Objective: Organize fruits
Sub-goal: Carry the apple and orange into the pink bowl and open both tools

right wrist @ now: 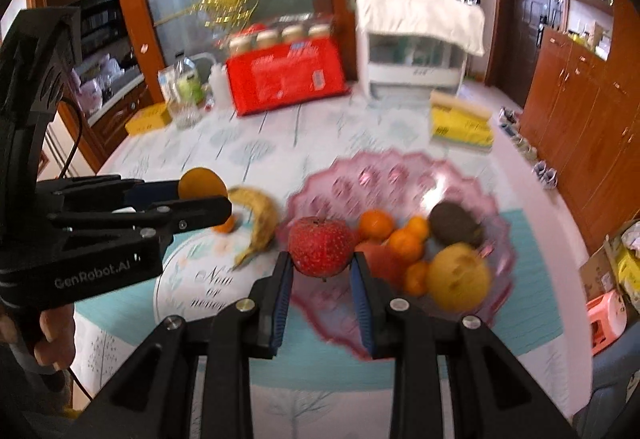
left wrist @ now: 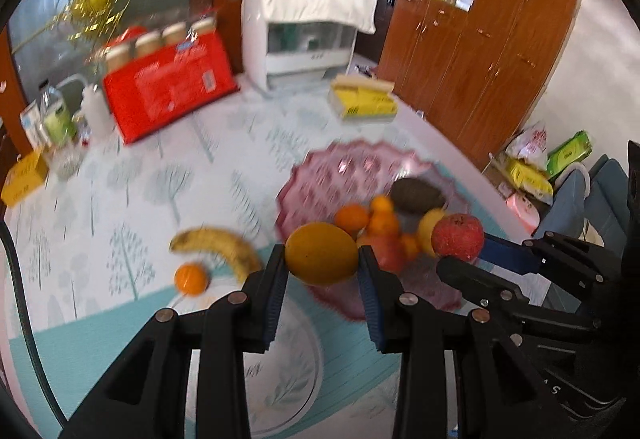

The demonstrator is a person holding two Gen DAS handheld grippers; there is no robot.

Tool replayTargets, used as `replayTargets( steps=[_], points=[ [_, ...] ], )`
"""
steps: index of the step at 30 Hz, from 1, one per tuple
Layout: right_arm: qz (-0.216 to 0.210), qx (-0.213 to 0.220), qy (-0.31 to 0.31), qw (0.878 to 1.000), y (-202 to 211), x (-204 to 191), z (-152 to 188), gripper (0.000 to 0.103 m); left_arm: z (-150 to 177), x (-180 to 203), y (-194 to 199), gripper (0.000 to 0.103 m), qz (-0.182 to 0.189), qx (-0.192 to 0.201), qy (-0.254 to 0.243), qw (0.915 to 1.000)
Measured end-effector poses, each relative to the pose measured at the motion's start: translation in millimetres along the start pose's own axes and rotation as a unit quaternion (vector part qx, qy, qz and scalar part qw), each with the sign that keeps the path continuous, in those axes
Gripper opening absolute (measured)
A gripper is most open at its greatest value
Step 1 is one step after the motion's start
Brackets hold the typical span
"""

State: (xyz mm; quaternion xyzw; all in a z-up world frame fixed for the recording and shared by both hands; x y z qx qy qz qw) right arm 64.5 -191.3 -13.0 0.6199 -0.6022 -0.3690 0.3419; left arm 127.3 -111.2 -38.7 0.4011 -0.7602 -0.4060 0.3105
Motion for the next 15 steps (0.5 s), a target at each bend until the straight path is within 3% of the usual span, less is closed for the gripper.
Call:
replayTargets(
  steps=[7, 15],
  points=[
    [0.019, 0.009, -0.002, 1.0, -10.0, 38.3, -35.1, 0.03, -43.0, 25.5, -27.4, 0.034, -0.025, 0.004, 0.001, 0.9997],
    [0.032, -0.044, -0.015, 0.998, -68.7, 72.2, -47.4, 0.03, -58.2, 31.4, -112.4, 0.034, -0.063, -0.063, 0.005, 0.996]
  ],
)
Point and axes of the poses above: each gripper's, at about its wrist camera, not at the fingertips, and y roughly against the way its jaws point, x to its right, z to its underside, the point moved 1 cm from there along -y, roughly the way its jaws point, and after that the axes turned 10 degrees about -x, right-handed, at the moved point
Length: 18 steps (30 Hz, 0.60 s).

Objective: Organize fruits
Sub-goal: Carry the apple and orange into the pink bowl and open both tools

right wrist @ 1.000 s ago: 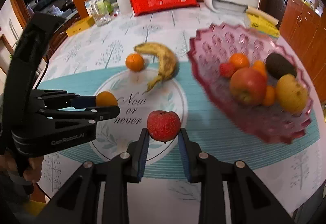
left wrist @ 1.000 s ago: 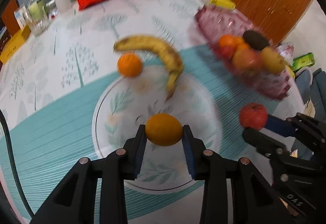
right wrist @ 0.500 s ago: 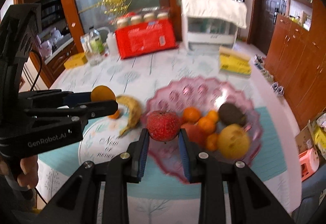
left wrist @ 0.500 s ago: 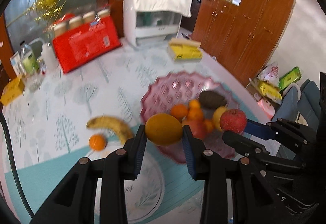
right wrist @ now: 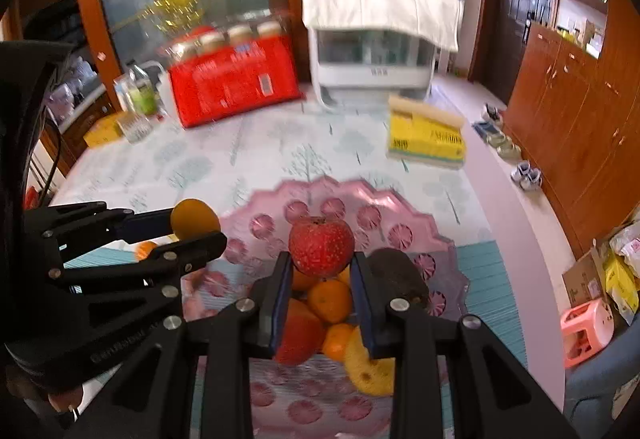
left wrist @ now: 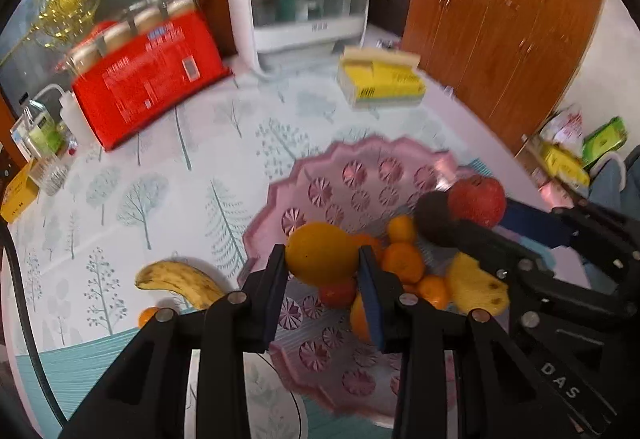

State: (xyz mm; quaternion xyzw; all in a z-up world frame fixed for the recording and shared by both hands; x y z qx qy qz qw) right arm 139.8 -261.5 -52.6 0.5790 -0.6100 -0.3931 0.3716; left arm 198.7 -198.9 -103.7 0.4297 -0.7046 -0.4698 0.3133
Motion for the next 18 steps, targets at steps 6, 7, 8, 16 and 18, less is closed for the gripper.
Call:
replayTargets(
  steps=[6, 7, 8, 16, 18],
  points=[
    [0.006, -0.039, 0.002, 0.999, -37.1, 7.0, 5.2, 0.03, -2.6, 2.4, -40.7, 0.034, -0.012, -0.04, 0.0, 0.9991],
    [0.006, -0.044, 0.002, 0.999, -41.2, 7.7, 6.3, 0.03, -2.9, 3.0, -45.1, 0.034, -0.015, -0.044, -0.002, 0.9989],
    [0.005, -0.05, 0.001, 0.999, -46.3, 8.5, 7.6, 0.03, -3.1, 3.6, -48.7, 0.034, -0.016, -0.048, -0.004, 0.9987],
    [0.01, -0.073, 0.0, 0.997, -66.2, 10.8, 12.8, 0.03, -3.5, 4.9, -66.3, 0.034, -0.024, -0.068, -0.011, 0.9973],
    [0.011, -0.079, 0.0, 0.997, -69.6, 10.9, 14.1, 0.03, -3.7, 4.8, -68.1, 0.034, -0.027, -0.071, -0.012, 0.9971]
  ],
)
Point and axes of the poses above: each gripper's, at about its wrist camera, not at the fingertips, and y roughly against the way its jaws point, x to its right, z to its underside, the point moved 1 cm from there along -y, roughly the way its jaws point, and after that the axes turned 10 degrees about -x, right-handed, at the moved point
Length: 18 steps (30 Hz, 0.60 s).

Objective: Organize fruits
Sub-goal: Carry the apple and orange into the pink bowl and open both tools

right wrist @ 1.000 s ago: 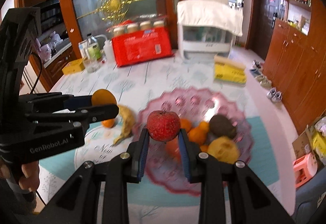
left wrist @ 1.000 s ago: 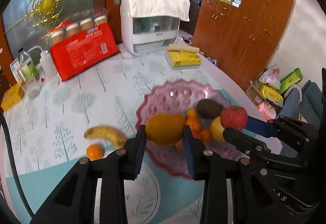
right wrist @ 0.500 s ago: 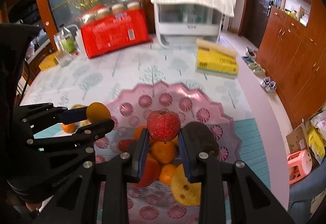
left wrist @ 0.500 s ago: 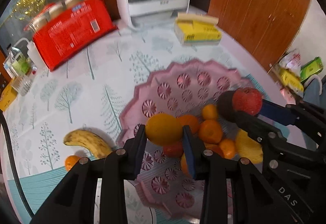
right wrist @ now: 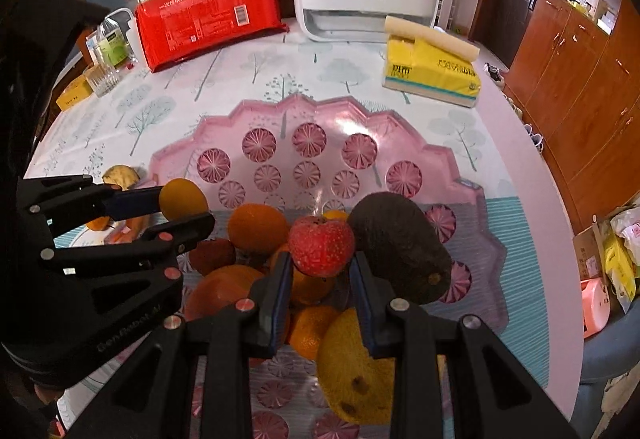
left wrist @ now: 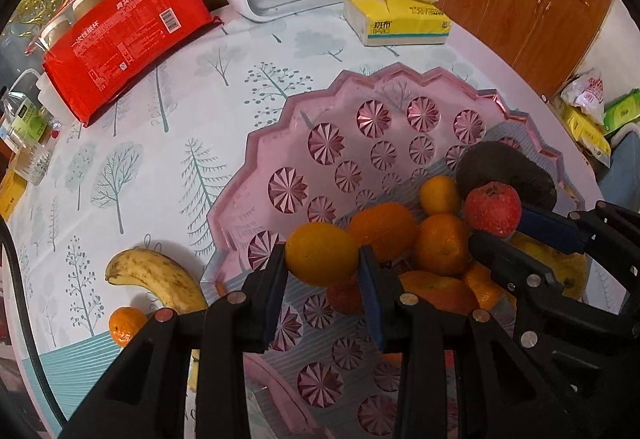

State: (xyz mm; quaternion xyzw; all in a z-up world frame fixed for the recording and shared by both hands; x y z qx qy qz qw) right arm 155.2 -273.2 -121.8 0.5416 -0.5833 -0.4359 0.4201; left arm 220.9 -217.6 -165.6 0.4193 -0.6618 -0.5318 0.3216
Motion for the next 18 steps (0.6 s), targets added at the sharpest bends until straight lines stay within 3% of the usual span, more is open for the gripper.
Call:
replayTargets(
  steps=[9, 12, 13, 18],
  points=[
    [-0.008, -0.006, 0.001, 1.0, -1.4, -0.4, 0.4, 0.031, 1.6, 2.9, -1.8, 0.035, -0.008, -0.007, -0.005, 0.9999],
    [-0.011, -0.006, 0.001, 1.0, -0.6, -0.8, 0.6, 0.031, 2.8, 2.9, 1.3, 0.046, -0.012, -0.004, -0.005, 0.9999],
    [-0.012, -0.005, 0.0, 1.0, 0.0, -0.8, 1.1, 0.031, 3.7, 2.7, 3.9, 0.054, -0.013, -0.001, -0.004, 0.9999],
    [-0.022, 0.002, -0.007, 1.0, 6.1, -0.2, 5.0, 0.033, 8.1, 1.5, 13.5, 0.059, -0.012, 0.005, -0.001, 0.9999]
  ],
)
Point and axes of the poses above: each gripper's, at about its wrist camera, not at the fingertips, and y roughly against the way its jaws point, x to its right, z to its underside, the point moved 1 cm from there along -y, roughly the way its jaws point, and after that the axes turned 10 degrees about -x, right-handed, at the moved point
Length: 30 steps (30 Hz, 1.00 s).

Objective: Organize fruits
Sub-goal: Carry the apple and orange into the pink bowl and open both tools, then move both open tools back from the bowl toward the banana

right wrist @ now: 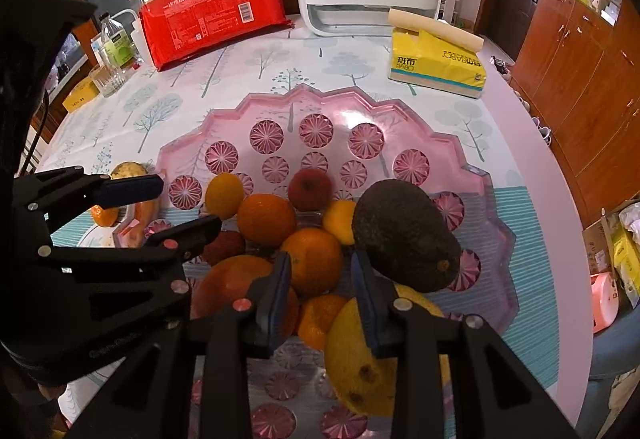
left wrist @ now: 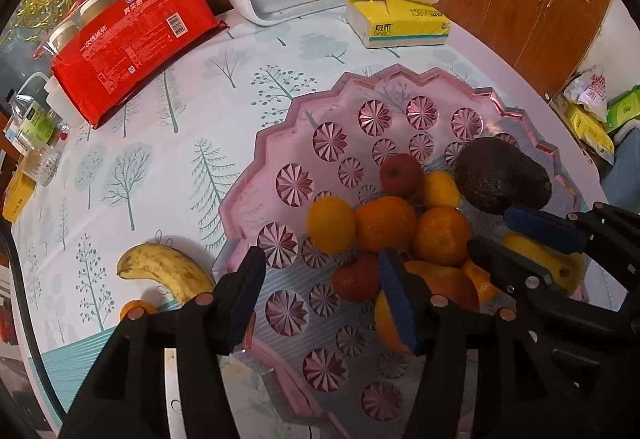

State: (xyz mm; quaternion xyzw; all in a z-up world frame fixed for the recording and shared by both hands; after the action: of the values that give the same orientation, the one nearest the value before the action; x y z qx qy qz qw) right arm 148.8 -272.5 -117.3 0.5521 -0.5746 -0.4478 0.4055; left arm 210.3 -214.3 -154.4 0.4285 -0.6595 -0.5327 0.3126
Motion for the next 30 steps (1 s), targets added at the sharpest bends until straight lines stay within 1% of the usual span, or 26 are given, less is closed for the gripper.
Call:
replayTargets(
  steps=[5, 9, 12, 17, 22, 26, 30],
  points=[
    [-0.007, 0.008, -0.005, 1.0, 7.5, 0.6, 5.7, 0.033, 7.2, -2.5, 10.7, 0.069, -0.004, 0.007, 0.007, 0.9999],
    [-0.01, 0.012, -0.009, 1.0, 14.8, -0.3, 11.6, 0.033, 14.7, -5.2, 20.6, 0.07, -0.004, 0.013, 0.011, 0.9998],
    [-0.008, 0.015, -0.011, 1.0, 19.8, -1.5, 17.0, 0.033, 21.9, -10.2, 29.3, 0.07, -0.011, 0.021, 0.016, 0.9996],
    [-0.007, 0.021, -0.026, 0.999, 29.6, -2.6, 27.7, 0.033, 37.2, -24.1, 43.5, 0.07, -0.001, 0.028, 0.034, 0.999],
    [-0.014, 0.039, -0.048, 0.998, 42.6, -5.4, 43.4, 0.033, 58.0, -42.8, 55.7, 0.07, -0.005, 0.021, 0.046, 0.9987],
    [-0.022, 0.049, -0.062, 0.997, 49.8, -15.6, 55.0, 0.033, 70.5, -55.7, 65.0, 0.07, -0.01, 0.017, 0.046, 0.9988],
    [-0.024, 0.056, -0.065, 0.996, 56.1, -31.4, 61.9, 0.033, 79.6, -66.4, 77.3, 0.07, -0.012, 0.023, 0.038, 0.9989]
  ],
)
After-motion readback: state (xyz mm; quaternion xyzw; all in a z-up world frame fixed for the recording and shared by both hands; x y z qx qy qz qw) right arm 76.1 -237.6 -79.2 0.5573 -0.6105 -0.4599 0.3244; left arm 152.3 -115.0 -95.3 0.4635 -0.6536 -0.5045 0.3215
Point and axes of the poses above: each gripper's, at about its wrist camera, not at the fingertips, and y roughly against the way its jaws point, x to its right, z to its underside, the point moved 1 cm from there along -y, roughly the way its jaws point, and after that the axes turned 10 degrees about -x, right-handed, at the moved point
